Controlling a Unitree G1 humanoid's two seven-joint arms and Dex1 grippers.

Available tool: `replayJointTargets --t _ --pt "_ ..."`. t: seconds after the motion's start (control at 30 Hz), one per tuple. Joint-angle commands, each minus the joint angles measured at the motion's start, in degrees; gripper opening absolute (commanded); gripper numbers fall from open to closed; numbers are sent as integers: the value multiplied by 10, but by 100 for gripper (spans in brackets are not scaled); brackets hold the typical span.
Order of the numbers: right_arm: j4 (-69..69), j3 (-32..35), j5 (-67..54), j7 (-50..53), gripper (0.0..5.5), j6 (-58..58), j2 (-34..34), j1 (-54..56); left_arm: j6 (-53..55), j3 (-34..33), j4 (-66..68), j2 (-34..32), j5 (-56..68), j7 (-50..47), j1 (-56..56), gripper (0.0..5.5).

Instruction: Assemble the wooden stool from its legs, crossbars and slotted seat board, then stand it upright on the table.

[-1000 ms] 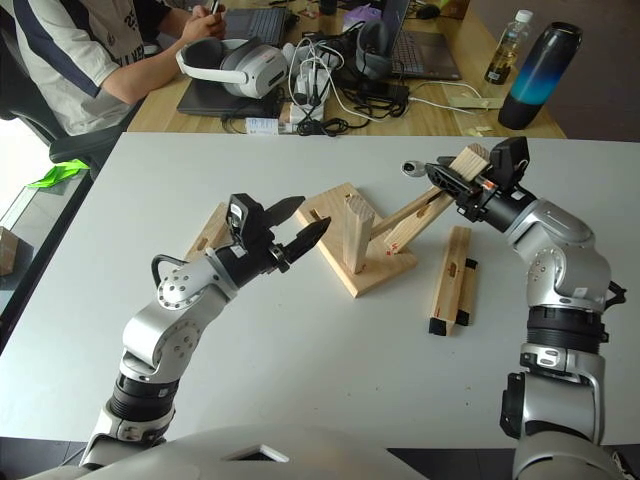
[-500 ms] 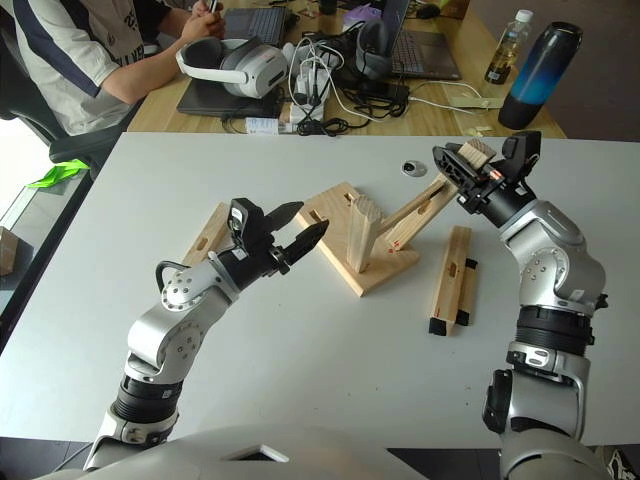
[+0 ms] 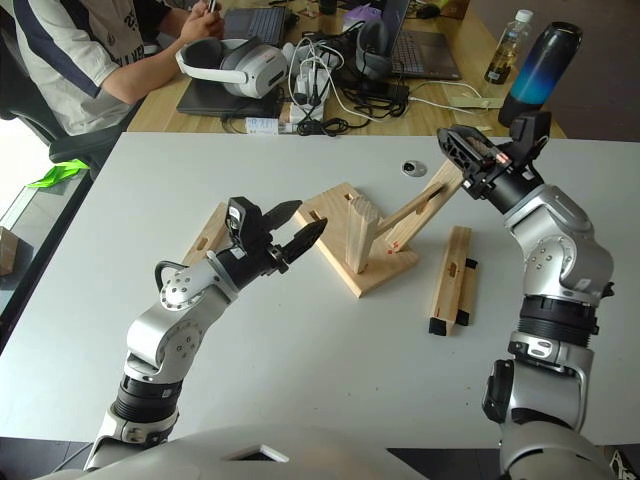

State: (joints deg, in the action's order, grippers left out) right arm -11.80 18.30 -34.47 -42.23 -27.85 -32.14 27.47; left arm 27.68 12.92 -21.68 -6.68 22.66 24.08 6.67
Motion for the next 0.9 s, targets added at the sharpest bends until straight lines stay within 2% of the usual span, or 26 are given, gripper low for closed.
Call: replayJointTargets --t 0.03,0.47,0.6,0.7,0.8,0.9 --pt "-14 11 -2 -5 145 4 -11 26 3 -2 5 0 2 0 1 312" --pt "6 22 -9 1 145 5 -28 102 4 -6 9 0 8 1 3 312" --pt "116 -16 -34 -8 145 -50 -33 93 6 -40 14 17 44 -3 0 312" --pt "211 -59 -36 22 93 -85 -6 21 2 -118 36 58 117 -33 10 312" --pt "270 -66 -40 74 35 -89 35 -31 7 -178 62 81 174 -62 24 312" --pt "283 -61 -35 118 21 -79 60 -10 17 -188 75 77 189 -67 32 312"
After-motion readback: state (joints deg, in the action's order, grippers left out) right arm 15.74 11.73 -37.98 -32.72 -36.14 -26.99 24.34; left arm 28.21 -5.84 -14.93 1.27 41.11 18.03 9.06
